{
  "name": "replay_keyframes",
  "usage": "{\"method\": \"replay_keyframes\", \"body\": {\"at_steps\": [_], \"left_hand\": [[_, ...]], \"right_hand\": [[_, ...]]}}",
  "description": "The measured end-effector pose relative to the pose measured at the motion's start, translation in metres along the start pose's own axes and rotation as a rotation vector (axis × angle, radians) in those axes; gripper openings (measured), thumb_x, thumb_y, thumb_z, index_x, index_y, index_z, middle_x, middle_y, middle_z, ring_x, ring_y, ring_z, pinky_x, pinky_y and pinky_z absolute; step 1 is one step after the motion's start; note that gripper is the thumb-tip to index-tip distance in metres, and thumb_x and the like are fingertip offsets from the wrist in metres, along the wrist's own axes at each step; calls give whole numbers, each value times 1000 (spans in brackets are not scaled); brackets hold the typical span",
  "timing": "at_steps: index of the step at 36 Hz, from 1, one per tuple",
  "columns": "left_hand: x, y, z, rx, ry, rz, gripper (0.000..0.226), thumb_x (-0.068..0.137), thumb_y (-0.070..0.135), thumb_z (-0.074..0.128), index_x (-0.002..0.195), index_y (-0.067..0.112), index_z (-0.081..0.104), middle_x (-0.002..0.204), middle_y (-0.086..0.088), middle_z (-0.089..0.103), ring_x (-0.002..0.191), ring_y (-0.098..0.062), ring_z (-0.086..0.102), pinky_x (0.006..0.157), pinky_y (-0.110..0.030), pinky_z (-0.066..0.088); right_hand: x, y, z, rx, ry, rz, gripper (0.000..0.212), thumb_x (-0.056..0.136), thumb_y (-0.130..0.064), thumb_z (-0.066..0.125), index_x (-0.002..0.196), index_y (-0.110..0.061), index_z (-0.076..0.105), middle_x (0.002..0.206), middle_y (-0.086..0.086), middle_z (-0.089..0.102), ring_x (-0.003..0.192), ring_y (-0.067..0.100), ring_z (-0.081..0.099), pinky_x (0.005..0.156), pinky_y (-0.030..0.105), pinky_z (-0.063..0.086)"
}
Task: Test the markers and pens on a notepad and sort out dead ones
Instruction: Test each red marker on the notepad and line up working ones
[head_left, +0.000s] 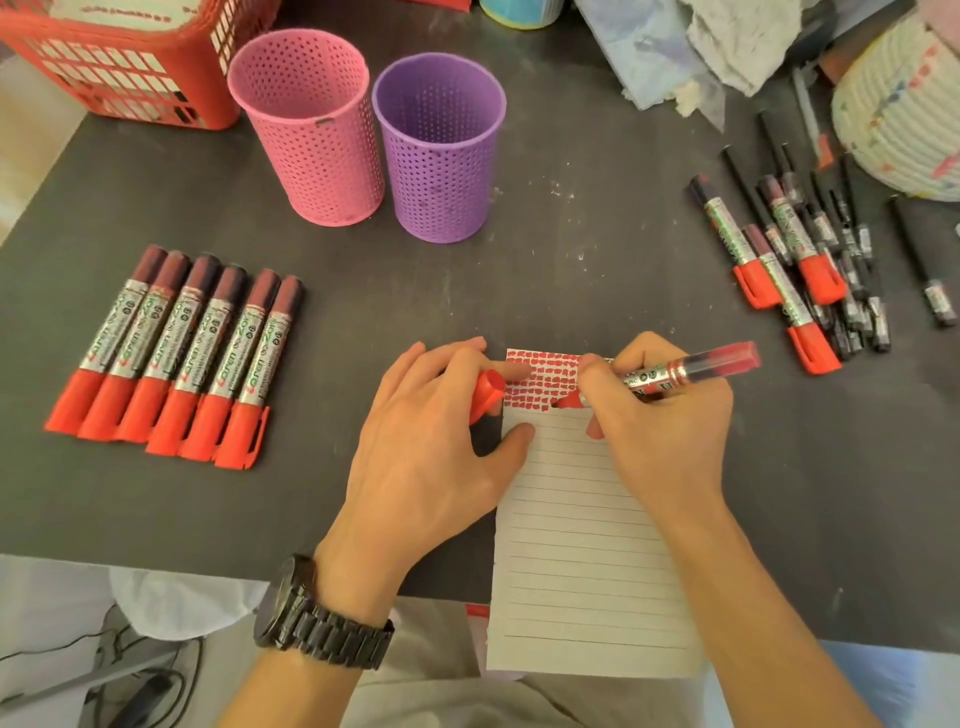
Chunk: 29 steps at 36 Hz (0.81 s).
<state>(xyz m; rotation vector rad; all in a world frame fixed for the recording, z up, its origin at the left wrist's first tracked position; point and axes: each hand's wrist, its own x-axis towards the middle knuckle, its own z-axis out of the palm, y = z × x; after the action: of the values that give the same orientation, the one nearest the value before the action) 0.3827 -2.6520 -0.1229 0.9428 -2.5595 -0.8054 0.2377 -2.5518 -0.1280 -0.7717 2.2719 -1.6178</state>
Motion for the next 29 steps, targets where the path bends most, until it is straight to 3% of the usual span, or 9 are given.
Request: {"method": "replay_keyframes", "body": {"at_steps": [8, 14, 18, 29], "left_hand": [[0, 0, 0, 21, -25, -17, 37, 82, 48, 75, 109, 28, 60, 138, 9, 59, 131, -13, 50, 116, -24, 11], [0, -1, 1, -14, -17, 9, 30, 81, 47, 71, 98, 31, 52, 133, 10, 62, 127, -4, 41, 112, -5, -3], [1, -2, 1, -23, -19, 19, 36, 83, 46, 69, 96, 39, 36, 132, 12, 62, 129, -3, 43, 115, -8, 0], [0, -4, 2, -36, -8, 28, 33, 83, 51, 61, 95, 42, 31, 132, 12, 63, 129, -2, 44, 115, -7, 0]], "right_hand": [[0, -3, 1, -42, -15, 0, 23, 82, -17, 66, 63, -8, 58, 50, 4, 61, 42, 15, 59, 43, 30, 46], [0, -4, 1, -71, -19, -8, 24, 82, -15, 67, 62, -6, 56, 50, 7, 59, 44, 26, 58, 42, 38, 45], [1, -3, 2, -85, -19, -13, 25, 82, -13, 67, 62, -5, 55, 50, 12, 57, 46, 32, 58, 42, 41, 43], [2, -2, 2, -90, -14, -25, 25, 81, -18, 65, 61, -7, 54, 50, 12, 55, 49, 37, 56, 44, 46, 42]]}}
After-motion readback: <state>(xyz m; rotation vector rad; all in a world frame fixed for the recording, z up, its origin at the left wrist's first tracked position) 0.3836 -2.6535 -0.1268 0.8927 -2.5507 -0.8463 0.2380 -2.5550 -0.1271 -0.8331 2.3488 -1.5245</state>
